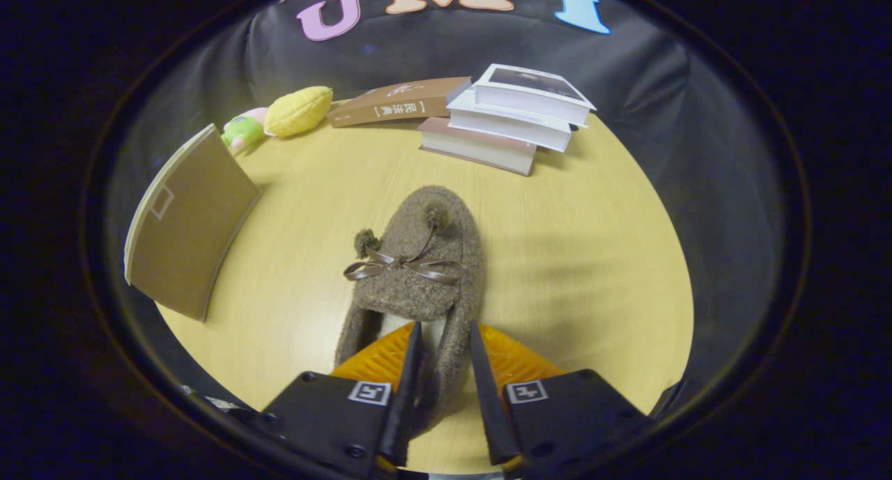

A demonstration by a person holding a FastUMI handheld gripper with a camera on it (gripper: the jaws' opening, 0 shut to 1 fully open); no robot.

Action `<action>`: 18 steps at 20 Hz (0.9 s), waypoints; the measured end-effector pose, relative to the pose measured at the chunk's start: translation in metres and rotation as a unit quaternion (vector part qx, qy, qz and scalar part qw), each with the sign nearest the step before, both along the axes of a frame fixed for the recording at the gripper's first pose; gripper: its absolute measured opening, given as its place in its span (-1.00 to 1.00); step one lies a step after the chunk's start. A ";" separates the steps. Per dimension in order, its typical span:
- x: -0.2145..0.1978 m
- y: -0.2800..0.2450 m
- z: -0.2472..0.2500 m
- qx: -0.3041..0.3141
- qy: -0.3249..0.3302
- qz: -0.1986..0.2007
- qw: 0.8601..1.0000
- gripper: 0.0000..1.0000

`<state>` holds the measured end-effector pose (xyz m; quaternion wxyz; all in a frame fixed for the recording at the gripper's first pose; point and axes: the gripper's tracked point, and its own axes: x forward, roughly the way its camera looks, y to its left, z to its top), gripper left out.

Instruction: Open the storage box then place both shoes into the box .Put the left shoe in first, then the right shoe, with the right side of both shoes facing outward in a uniform manner.

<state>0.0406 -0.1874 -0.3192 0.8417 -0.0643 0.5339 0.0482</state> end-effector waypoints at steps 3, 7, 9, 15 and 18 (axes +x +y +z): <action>0.002 -0.012 -0.001 -0.019 0.000 -0.023 1.000 -0.36; 0.003 -0.016 0.003 0.003 0.007 -0.067 0.998 -0.83; 0.000 -0.010 0.010 0.013 0.004 -0.076 0.997 -0.86; 0.001 0.020 0.035 0.063 -0.001 -0.127 0.990 -0.93; 0.002 0.042 0.051 0.068 -0.010 -0.131 0.989 -0.93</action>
